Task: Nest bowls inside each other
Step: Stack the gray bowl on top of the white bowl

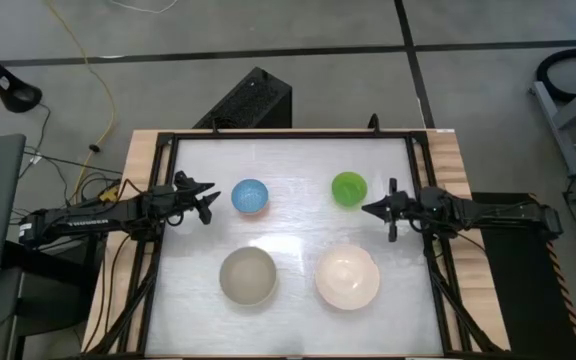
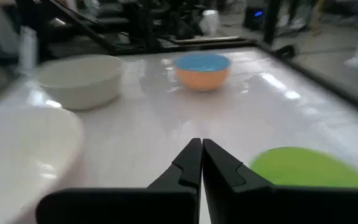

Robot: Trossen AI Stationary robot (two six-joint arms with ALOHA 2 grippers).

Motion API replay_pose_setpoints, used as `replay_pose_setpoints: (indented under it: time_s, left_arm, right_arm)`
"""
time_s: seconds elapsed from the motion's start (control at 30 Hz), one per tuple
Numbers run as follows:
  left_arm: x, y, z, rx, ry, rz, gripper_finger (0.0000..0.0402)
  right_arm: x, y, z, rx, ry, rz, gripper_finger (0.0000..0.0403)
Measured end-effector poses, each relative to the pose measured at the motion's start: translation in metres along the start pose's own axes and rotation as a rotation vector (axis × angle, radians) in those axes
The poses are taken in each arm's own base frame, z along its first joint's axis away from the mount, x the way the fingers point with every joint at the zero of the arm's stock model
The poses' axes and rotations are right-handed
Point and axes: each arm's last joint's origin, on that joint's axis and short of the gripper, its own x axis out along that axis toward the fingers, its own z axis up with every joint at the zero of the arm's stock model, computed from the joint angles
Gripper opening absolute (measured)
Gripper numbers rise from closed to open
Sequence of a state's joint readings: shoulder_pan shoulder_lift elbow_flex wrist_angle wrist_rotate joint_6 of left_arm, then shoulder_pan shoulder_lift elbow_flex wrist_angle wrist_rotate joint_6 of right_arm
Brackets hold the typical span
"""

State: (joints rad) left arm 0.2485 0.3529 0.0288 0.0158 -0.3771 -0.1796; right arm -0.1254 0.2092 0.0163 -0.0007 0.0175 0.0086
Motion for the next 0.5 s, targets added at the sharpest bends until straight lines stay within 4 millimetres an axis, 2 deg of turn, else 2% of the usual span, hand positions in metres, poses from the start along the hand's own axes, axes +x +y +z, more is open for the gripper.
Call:
replay_pose_setpoints:
  time_s: [0.33, 0.5]
  left_arm:
    - [0.0, 0.0, 0.0, 0.0, 0.0, 0.0, 0.0158]
    - [0.0, 0.0, 0.0, 0.0, 0.0, 0.0, 0.0158]
  right_arm:
    - [-0.001, -0.001, 0.017, -0.012, -0.187, -0.028, 0.0033]
    - [-0.008, -0.004, 0.038, 0.05, -0.404, -0.086, 0.0033]
